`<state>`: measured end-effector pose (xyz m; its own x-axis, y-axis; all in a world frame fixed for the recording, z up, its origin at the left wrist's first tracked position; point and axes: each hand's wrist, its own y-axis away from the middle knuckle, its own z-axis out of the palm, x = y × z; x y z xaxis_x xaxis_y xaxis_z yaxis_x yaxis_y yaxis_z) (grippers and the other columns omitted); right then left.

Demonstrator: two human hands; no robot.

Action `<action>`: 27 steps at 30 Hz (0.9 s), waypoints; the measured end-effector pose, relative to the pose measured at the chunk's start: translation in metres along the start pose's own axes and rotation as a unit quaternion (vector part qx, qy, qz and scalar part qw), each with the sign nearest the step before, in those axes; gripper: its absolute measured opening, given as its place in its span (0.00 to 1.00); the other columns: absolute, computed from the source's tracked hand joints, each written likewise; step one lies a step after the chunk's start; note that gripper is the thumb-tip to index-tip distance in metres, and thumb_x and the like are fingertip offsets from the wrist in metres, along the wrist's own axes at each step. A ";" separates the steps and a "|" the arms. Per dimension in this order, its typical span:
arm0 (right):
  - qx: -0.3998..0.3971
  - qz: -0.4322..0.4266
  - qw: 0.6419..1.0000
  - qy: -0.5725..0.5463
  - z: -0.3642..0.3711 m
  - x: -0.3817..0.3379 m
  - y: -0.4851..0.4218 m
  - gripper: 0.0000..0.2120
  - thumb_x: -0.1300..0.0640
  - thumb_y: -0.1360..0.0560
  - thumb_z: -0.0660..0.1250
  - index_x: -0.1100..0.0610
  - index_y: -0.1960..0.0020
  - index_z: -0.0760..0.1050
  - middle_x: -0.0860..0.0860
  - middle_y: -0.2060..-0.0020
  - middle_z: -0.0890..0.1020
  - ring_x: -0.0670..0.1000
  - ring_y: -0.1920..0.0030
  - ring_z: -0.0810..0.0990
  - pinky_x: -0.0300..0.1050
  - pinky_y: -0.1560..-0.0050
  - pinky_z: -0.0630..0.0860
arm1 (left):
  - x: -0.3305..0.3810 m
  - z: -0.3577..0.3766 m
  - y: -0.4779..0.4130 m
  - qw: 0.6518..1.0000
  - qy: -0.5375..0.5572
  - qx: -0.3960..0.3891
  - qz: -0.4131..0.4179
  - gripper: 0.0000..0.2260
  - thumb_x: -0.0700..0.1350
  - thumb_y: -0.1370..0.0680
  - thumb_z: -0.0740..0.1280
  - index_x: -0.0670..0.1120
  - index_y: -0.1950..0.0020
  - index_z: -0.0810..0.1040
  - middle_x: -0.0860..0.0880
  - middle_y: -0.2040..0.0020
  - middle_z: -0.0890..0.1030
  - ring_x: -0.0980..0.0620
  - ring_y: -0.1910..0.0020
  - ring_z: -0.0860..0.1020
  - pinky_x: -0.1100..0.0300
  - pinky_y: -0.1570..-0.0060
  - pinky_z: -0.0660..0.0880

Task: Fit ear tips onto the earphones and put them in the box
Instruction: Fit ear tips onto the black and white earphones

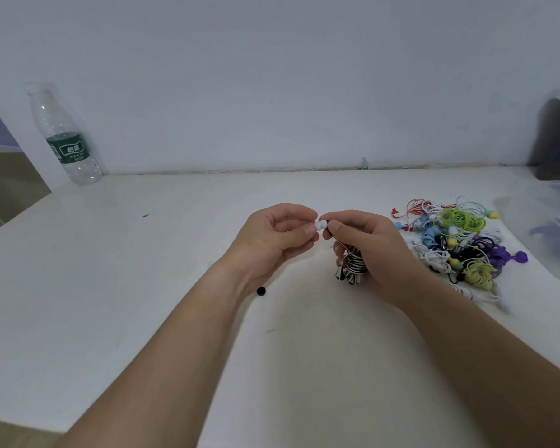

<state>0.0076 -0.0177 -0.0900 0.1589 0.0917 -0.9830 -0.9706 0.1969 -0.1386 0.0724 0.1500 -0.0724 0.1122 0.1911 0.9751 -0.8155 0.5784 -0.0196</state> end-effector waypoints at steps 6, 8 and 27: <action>-0.044 0.025 0.998 -0.037 -0.003 -0.003 0.002 0.10 0.64 0.21 0.66 0.56 0.53 0.85 0.53 0.62 0.81 0.48 0.66 0.73 0.42 0.66 0.71 | 0.000 -0.001 0.001 1.000 0.002 -0.029 -0.005 0.10 0.39 0.32 0.74 0.41 0.51 0.81 0.42 0.55 0.83 0.49 0.57 0.82 0.62 0.53 0.79; -0.056 0.026 0.997 -0.040 -0.005 -0.004 0.002 0.10 0.64 0.22 0.66 0.56 0.53 0.86 0.53 0.62 0.81 0.48 0.66 0.73 0.40 0.66 0.72 | 0.000 -0.001 0.001 0.999 0.001 -0.031 -0.011 0.09 0.38 0.31 0.73 0.41 0.51 0.81 0.41 0.53 0.83 0.48 0.56 0.82 0.62 0.54 0.79; -0.048 -0.048 0.996 0.056 -0.010 -0.006 0.004 0.08 0.63 0.24 0.71 0.52 0.54 0.86 0.53 0.62 0.84 0.49 0.67 0.75 0.42 0.65 0.74 | 0.001 0.003 0.003 1.000 0.000 -0.019 -0.016 0.08 0.39 0.34 0.74 0.42 0.56 0.83 0.43 0.60 0.85 0.49 0.60 0.84 0.62 0.57 0.81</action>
<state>0.0011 -0.0270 -0.0861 0.2365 -0.0335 -0.9711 -0.9653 0.1055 -0.2387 0.0681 0.1493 -0.0708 0.1375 0.1714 0.9756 -0.7889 0.6145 0.0033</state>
